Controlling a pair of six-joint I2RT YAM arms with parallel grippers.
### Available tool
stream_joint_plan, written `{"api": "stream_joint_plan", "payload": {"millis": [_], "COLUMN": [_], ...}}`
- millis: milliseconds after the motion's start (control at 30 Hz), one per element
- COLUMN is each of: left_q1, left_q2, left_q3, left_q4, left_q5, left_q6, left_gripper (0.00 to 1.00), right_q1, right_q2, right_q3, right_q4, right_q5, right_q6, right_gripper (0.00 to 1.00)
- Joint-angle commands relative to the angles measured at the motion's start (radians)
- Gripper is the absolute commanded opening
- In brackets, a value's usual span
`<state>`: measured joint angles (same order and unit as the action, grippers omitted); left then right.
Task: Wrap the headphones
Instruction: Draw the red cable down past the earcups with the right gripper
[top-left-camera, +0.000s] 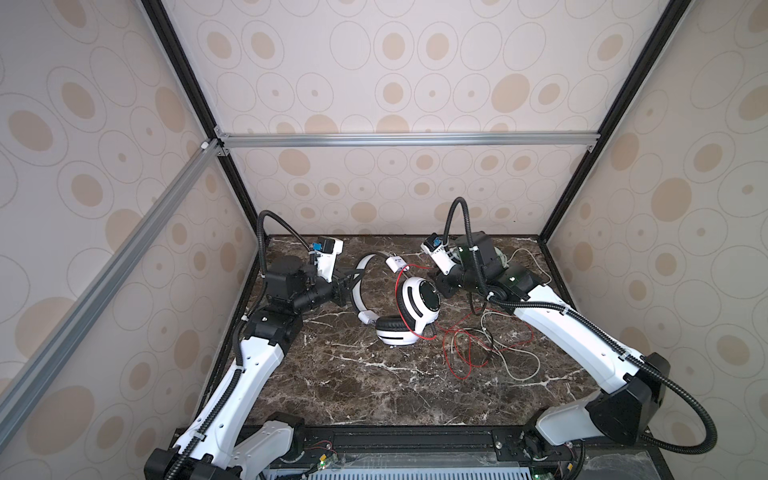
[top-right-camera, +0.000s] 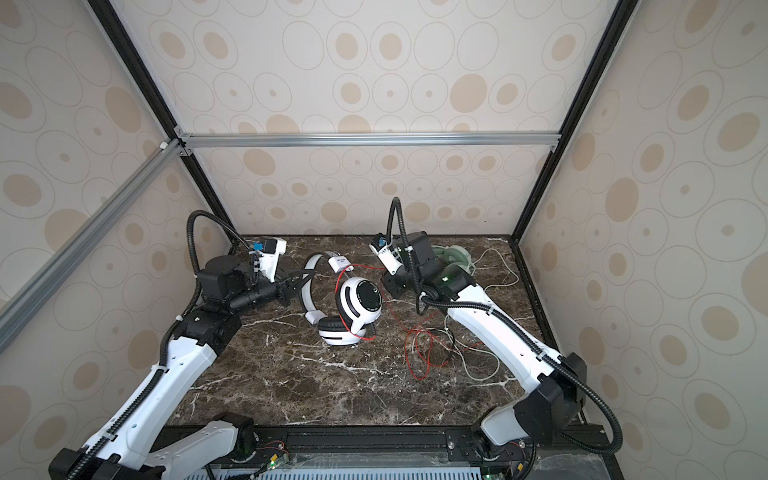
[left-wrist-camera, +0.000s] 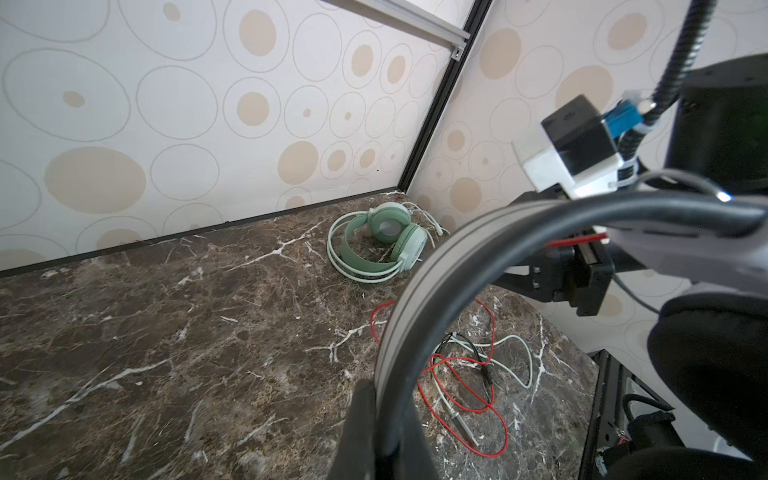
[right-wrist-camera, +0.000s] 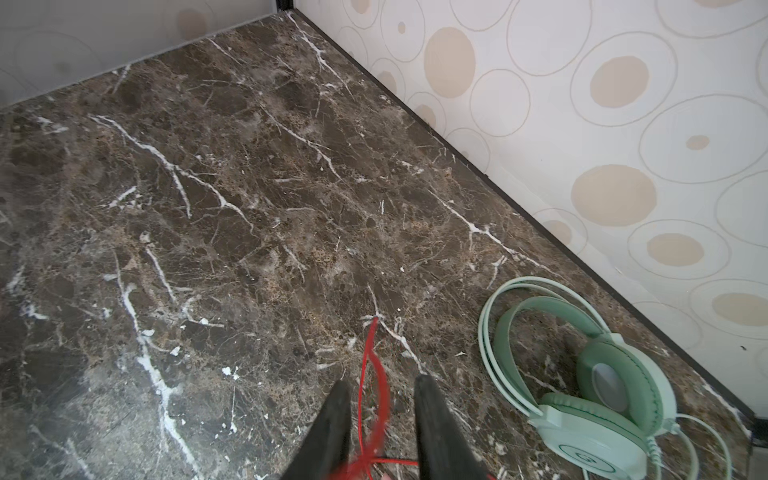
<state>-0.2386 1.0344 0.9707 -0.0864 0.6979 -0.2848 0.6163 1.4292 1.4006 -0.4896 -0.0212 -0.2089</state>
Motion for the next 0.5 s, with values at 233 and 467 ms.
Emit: {"api": "stream_joint_plan", "payload": {"millis": [233, 467], "left_q1": [-0.005, -0.005], "left_q2": [-0.028, -0.034], "left_q3": [0.128, 0.158], "left_q4": [0.071, 0.065], "left_q5": [0.062, 0.047], "left_q6": [-0.094, -0.117], "left_gripper": [0.0, 0.0], "right_q1": [-0.021, -0.021], "right_q2": [-0.092, -0.064], "right_q3": [-0.368, -0.462], "right_q4": [0.625, 0.844], "right_q5": [-0.436, -0.573], "right_q6": [0.161, 0.26], "right_gripper": [0.59, 0.69]}}
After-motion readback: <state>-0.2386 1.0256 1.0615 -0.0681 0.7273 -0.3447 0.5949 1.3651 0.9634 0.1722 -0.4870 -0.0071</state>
